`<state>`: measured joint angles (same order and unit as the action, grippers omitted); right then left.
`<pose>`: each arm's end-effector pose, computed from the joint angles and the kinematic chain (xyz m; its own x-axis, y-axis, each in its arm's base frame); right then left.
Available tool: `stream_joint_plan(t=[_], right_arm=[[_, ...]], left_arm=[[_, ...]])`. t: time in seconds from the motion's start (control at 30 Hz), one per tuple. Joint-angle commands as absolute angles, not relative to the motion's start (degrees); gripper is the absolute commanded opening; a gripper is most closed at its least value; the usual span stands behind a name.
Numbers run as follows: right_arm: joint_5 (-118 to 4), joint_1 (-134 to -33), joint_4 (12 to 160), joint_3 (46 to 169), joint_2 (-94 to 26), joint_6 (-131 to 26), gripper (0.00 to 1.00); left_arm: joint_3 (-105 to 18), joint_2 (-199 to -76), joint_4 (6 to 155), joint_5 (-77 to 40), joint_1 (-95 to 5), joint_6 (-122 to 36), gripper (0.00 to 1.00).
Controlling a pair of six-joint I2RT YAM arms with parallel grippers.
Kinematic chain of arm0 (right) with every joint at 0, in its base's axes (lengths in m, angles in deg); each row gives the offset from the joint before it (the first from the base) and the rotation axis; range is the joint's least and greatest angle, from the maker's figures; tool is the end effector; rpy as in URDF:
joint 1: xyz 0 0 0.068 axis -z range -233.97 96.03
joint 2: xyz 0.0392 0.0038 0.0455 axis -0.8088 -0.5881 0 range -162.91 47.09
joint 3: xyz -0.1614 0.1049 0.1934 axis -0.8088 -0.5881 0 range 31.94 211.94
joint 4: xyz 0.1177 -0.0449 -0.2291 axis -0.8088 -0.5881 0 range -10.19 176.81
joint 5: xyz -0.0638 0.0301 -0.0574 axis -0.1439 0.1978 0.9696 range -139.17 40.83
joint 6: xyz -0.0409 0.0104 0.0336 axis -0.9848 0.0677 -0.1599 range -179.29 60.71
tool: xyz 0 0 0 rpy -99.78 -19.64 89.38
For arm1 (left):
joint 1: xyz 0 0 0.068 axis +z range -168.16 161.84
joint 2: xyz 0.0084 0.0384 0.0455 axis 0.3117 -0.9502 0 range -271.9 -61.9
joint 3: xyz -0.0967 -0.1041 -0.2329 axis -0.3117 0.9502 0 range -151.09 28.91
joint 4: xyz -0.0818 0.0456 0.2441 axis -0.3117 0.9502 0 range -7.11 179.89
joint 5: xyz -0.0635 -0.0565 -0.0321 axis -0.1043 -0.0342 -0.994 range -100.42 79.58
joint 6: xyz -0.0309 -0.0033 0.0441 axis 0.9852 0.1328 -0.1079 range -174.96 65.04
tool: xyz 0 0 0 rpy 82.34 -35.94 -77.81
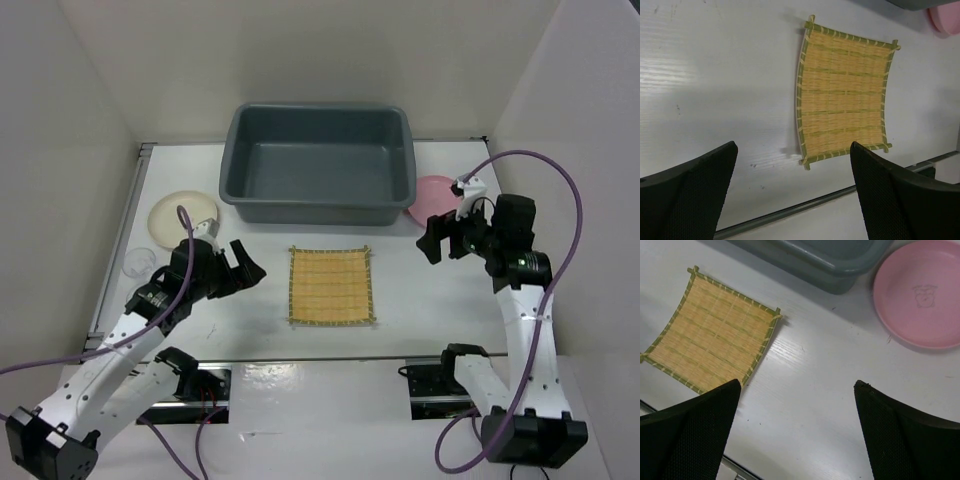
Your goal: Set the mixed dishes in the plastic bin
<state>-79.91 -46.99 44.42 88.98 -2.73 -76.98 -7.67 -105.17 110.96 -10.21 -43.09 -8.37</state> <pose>0.1716 -0.0027 0.3453 -0.4505 -0.2080 -0.8682 -0.4693 0.8825 0.0321 0.1525 -0.0706 0.2630 -0.6595 -0.4946 -0.5661 -0.0878 0.7986 -0.5954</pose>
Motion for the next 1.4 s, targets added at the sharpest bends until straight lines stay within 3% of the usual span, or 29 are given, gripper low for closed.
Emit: stream_joint_plan(t=[0.0,0.13,0.27,0.3,0.37,0.4,0.43,0.5,0.87,1.13,1.37], right_arm=[[-82.13,-48.52,46.38,88.02,-6.51,-78.10,0.98],[-85.56,-52.29,46.38,88.71,-14.68,-81.61,0.98],[-80.83,-62.04,48.83,89.77,-24.43,-82.84,0.78],[-77.68,-65.89,48.84,89.78,-27.67,-83.54,0.64],[-75.02,-69.43,49.37,90.65,-31.03,-83.54,0.47],[-73.62,-70.84,49.98,90.65,-34.26,-83.54,0.25],[-73.61,-73.20,49.98,90.65,-35.69,-83.54,0.12],[-73.08,-74.62,53.13,90.65,-39.02,-83.54,0.00],[-72.47,-76.73,57.89,88.55,-45.72,-82.50,0.00],[-69.56,-77.27,58.41,88.55,-50.73,-81.96,0.00],[-68.42,-78.32,58.42,89.07,-53.10,-81.96,0.00]], left_arm=[[-7.56,-108.12,106.27,-14.10,-43.30,-6.79,0.99],[-5.64,-112.17,103.47,-15.43,-43.30,-6.79,0.99],[-3.44,-113.49,100.21,-17.71,-43.30,-5.74,0.99],[-2.91,-113.49,99.33,-18.24,-43.30,-5.22,0.99],[-2.04,-114.98,97.39,-19.03,-43.30,-4.69,0.99],[-1.42,-115.77,96.78,-19.82,-43.30,-4.68,0.99],[-1.41,-117.52,96.25,-20.43,-43.30,-4.16,0.99],[-0.89,-119.37,95.54,-20.44,-43.30,-4.16,0.99],[2.63,-127.81,85.09,-22.02,-44.35,-1.96,0.99],[0.35,-141.61,74.90,-25.27,-47.78,-0.90,0.99],[2.63,-147.94,60.58,-30.63,-50.41,1.73,0.99]])
